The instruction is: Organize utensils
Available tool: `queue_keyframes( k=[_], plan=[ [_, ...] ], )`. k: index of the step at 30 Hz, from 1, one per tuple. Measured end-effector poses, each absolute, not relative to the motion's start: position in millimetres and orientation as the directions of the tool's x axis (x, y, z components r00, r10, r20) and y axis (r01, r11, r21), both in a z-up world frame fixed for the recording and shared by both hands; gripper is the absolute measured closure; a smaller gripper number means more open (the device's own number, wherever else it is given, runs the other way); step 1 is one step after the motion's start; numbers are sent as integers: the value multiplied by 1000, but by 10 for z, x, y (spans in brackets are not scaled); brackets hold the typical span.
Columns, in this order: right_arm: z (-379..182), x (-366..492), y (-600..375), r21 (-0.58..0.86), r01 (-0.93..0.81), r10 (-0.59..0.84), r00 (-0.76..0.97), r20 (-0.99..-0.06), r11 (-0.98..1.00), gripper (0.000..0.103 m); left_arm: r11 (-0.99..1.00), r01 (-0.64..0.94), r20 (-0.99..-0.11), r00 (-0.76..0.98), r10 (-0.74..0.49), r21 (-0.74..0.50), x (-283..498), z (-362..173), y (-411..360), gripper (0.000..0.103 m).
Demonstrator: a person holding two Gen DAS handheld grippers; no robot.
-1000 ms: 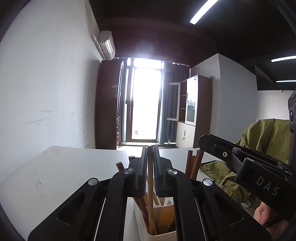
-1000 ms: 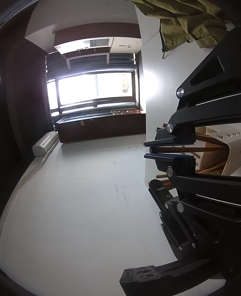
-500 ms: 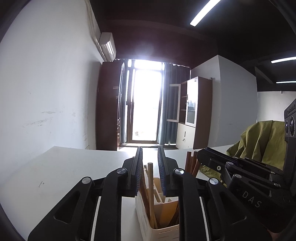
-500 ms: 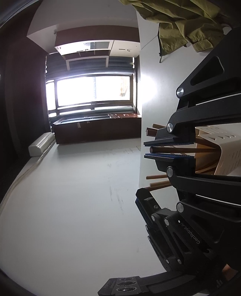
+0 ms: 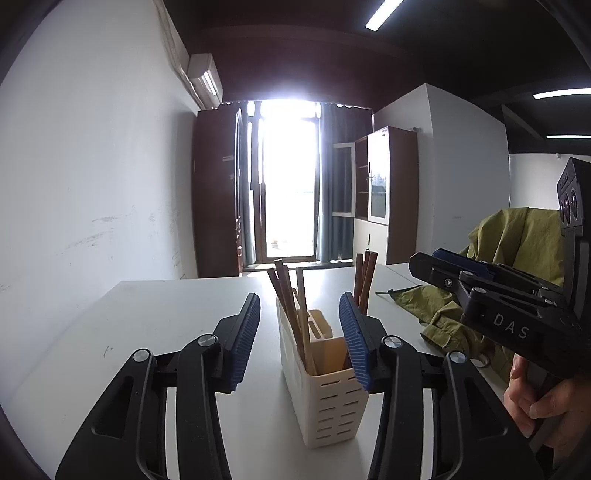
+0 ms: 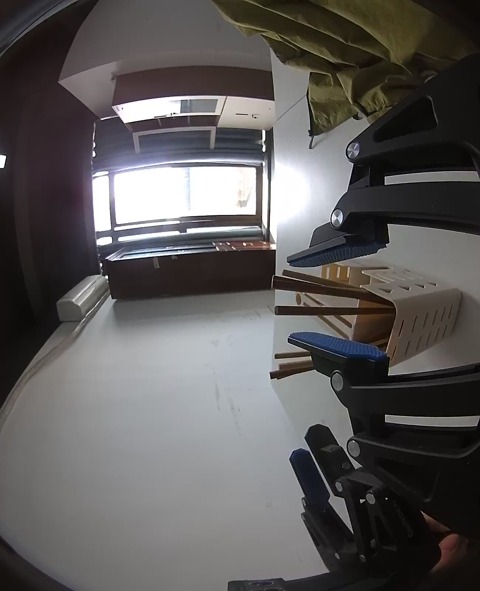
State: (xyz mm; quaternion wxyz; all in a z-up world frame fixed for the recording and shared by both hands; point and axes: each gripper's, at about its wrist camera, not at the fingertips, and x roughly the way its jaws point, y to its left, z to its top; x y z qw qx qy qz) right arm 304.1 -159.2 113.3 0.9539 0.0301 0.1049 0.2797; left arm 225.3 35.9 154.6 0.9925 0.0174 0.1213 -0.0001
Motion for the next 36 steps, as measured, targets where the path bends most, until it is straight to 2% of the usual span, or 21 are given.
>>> queue_keyframes(
  k=[7,10,17,20,36],
  plan=[
    [1075,2752,-1677,78,-529,532,817,-222,845,50,999,29,-335,942,-22,17,2062,1420,427,41],
    [1055,2656,-1707,73,-536,536,810,-238,841,42,999,24,-353,936,-12,29,1966,1368,433,29],
    [806,2475,-1851,112,-530,539,798,-269,840,26,1000,11,-389,921,-3,19,1701,1146,504,10],
    [660,2462,-1887,128,-533,546,788,-286,836,18,1000,19,-421,907,-7,25,1685,1022,486,7],
    [412,2275,-1858,101,-565,565,765,-308,819,8,1000,7,-487,873,0,12,1677,622,517,6]
  ],
)
